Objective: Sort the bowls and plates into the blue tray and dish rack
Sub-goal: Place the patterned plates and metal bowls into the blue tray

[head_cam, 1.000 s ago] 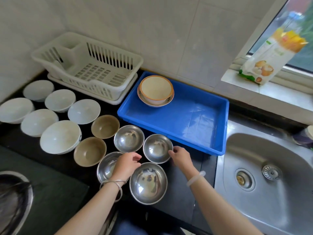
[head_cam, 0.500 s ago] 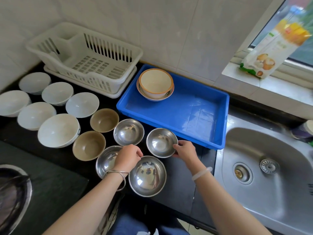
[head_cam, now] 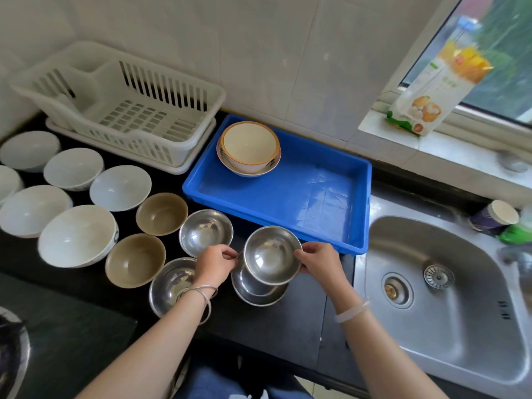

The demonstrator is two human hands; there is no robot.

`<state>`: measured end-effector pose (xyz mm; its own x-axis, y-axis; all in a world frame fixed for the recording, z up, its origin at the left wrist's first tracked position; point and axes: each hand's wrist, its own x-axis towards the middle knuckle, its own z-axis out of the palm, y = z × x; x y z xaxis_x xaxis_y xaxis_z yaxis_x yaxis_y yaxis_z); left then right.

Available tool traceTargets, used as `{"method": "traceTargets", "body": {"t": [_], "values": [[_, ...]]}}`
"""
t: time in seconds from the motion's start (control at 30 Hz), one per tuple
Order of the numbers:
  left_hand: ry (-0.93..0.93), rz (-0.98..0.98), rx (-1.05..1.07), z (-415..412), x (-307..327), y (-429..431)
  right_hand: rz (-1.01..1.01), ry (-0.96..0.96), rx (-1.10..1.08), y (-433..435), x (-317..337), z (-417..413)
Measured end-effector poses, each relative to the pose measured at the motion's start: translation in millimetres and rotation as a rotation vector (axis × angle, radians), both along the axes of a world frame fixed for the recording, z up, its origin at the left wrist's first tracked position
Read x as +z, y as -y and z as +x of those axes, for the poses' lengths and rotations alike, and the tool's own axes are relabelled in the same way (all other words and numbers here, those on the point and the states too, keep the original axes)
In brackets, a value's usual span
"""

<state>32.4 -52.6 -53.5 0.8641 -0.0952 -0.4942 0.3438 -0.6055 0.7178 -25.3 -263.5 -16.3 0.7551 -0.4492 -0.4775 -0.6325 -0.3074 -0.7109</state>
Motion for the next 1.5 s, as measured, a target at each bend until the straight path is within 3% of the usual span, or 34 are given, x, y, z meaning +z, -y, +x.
{"method": "traceTargets", "body": {"t": [0.17,0.63,0.87,1.17,1.5], "values": [[-0.136,-0.163,0.099,0,-6,-3,-0.069,-0.035,0.023,-6,-4,-8],[-0.395,-0.276,0.020,7,-6,-3,-0.147,-0.067,-0.109,-26,-30,-25],[-0.446,-0.299,-0.002,9,-5,-5,0.238,-0.115,-0.268,-31,-44,-25],[-0.431,-0.309,0.020,11,16,3,0.356,-0.081,-0.216,-27,-37,-19],[-0.342,-0.523,0.044,70,68,39,0.535,0.094,-0.084,34,26,33]]}}
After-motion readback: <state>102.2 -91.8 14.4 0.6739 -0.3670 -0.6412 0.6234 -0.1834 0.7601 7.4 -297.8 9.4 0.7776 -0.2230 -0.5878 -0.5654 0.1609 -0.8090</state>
